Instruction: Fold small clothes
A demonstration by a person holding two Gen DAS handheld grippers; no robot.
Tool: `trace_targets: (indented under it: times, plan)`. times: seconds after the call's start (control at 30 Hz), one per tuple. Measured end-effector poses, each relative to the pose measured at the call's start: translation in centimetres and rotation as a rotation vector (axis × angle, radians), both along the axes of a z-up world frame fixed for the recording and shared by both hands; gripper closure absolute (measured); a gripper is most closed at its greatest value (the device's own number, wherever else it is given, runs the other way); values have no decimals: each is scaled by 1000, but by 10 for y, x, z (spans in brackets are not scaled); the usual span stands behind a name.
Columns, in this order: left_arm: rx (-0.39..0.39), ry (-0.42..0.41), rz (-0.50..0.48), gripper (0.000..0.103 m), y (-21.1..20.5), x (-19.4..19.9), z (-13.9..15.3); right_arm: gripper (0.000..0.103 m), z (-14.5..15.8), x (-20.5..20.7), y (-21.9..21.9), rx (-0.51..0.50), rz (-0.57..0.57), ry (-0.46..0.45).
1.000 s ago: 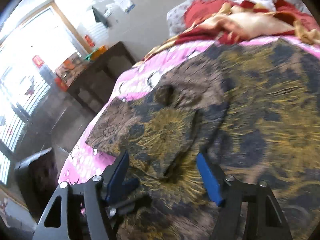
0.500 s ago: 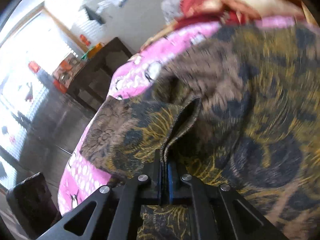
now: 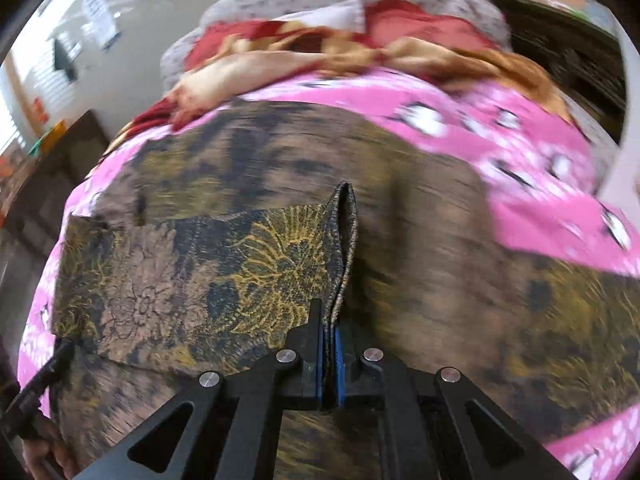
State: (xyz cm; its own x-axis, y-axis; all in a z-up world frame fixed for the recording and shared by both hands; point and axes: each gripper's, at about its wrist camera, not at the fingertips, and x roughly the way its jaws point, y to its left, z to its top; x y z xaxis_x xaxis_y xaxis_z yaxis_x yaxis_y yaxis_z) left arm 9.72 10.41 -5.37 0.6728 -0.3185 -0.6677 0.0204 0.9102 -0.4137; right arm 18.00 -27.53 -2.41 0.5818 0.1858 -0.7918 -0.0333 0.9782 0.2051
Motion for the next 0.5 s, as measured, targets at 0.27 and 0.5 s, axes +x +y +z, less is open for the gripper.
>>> trace_targets:
  times: [0.27,0.5]
  plan:
    - [1,1,-1,56,0,0,0,99,-1,-6,-6,-41,-44,-5]
    - [45,-78,29,56,2,1,26,99,-4,-17,-11,-77,-69,-29]
